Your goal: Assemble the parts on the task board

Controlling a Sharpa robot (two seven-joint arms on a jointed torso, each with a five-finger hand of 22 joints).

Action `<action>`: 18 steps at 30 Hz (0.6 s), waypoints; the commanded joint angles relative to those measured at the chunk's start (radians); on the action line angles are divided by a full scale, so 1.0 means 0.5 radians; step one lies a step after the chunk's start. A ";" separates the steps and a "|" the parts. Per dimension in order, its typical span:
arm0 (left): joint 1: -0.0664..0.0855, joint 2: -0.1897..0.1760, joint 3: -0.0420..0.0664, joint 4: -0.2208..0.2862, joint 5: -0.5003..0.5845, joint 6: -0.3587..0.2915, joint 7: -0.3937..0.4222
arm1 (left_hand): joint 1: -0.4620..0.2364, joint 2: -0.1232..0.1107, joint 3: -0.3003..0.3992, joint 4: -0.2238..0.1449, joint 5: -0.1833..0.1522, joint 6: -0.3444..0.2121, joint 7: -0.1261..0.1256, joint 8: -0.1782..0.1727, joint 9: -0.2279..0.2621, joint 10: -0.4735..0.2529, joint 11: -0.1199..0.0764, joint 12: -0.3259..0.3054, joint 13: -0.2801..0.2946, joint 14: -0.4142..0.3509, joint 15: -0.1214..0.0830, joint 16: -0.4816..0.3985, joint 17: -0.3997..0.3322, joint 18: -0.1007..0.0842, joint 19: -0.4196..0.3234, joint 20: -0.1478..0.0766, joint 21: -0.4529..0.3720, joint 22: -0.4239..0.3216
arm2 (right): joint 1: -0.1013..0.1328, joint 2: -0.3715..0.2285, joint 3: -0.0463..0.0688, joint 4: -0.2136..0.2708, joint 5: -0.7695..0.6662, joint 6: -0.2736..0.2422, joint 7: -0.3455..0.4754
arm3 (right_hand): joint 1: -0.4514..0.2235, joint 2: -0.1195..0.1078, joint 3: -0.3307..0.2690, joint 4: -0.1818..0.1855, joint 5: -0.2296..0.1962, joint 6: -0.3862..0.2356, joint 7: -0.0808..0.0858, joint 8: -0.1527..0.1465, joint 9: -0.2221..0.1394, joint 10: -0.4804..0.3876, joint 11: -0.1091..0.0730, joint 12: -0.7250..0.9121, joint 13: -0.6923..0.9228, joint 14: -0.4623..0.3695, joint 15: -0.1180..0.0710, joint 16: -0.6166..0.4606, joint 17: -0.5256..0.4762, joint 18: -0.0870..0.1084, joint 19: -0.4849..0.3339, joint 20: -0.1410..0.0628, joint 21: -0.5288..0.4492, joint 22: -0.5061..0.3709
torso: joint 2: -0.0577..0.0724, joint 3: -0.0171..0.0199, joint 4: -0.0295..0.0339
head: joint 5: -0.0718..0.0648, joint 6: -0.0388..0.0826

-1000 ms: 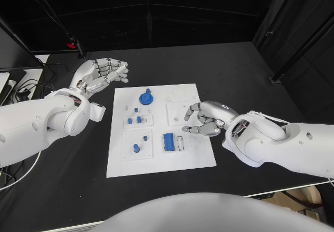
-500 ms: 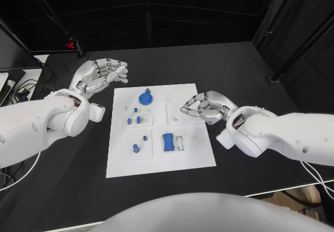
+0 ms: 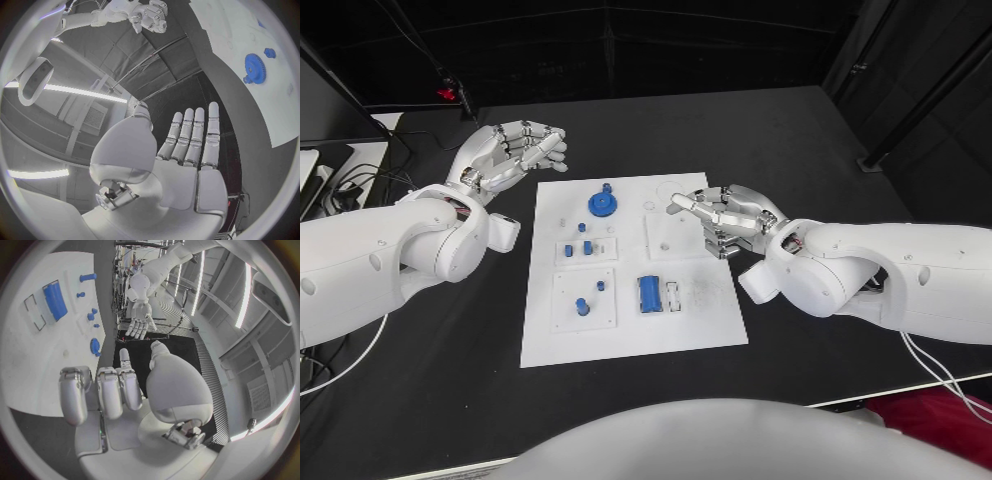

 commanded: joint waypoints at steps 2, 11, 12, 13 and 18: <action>0.001 0.004 0.001 0.003 0.072 0.038 0.046 | -0.061 -0.038 0.042 -0.001 -0.095 -0.022 0.158 0.026 -0.004 -0.025 0.002 0.019 -0.003 -0.021 -0.002 0.018 -0.017 0.011 -0.016 0.006 0.014 -0.005 | 0.003 0.009 0.001 -0.011 0.190 0.121 0.170 | -0.049 -0.001 -0.035 0.004 -0.067 -0.022 0.004 0.011 -0.001 0.208 0.011 0.005 0.526 0.211 0.018 0.005 0.527 -0.014 0.211 0.021 0.007 0.527 | 0.000 -0.0001 0.001 | 0.005 0.000; -0.001 0.005 0.001 0.005 0.082 0.057 0.052 | -0.171 -0.153 0.141 0.005 -0.219 -0.053 0.164 0.061 -0.006 -0.049 0.005 0.037 -0.005 -0.042 0.004 0.037 -0.045 0.008 -0.032 0.008 0.017 -0.015 | 0.003 0.031 0.001 -0.028 0.237 0.136 0.245 | -0.168 -0.044 -0.057 0.011 -0.289 -0.053 0.007 0.032 -0.003 0.208 0.012 0.005 0.526 0.211 0.020 0.005 0.527 -0.014 0.211 0.024 0.007 0.527 | 0.000 0.0023 0.000 | 0.017 0.000; -0.001 0.005 0.001 0.005 0.082 0.060 0.052 | -0.185 -0.163 0.148 0.006 -0.223 -0.057 0.165 0.064 -0.007 -0.053 0.006 0.037 -0.005 -0.045 0.004 0.038 -0.047 0.008 -0.034 0.009 0.017 -0.016 | 0.003 0.035 0.001 -0.032 0.244 0.135 0.256 | -0.177 -0.048 -0.055 0.011 -0.296 -0.056 0.007 0.033 -0.003 0.208 0.012 0.005 0.526 0.211 0.020 0.005 0.527 -0.014 0.211 0.024 0.007 0.527 | 0.000 0.0015 0.000 | 0.018 0.000; -0.002 0.005 0.001 0.005 0.083 0.062 0.053 | -0.200 -0.172 0.154 0.006 -0.229 -0.060 0.166 0.066 -0.007 -0.056 0.007 0.038 -0.005 -0.048 0.005 0.040 -0.049 0.008 -0.037 0.009 0.016 -0.017 | 0.003 0.040 0.001 -0.035 0.250 0.134 0.264 | -0.187 -0.052 -0.052 0.011 -0.306 -0.059 0.007 0.035 -0.003 0.208 0.012 0.005 0.526 0.211 0.020 0.005 0.527 -0.014 0.211 0.024 0.007 0.527 | -0.001 0.0008 -0.001 | 0.018 0.000; -0.005 0.012 0.001 0.002 0.116 0.082 0.059 | -0.259 -0.232 0.175 0.008 -0.275 -0.074 0.169 0.078 -0.007 -0.071 0.010 0.041 -0.005 -0.065 0.009 0.045 -0.056 0.005 -0.048 0.010 0.015 -0.022 | 0.003 0.062 0.001 -0.054 0.289 0.129 0.303 | -0.237 -0.075 -0.034 0.012 -0.381 -0.077 0.007 0.043 -0.005 0.208 0.009 0.005 0.526 0.211 0.018 0.005 0.527 -0.014 0.211 0.024 0.007 0.527 | -0.002 -0.0010 -0.003 | 0.013 0.000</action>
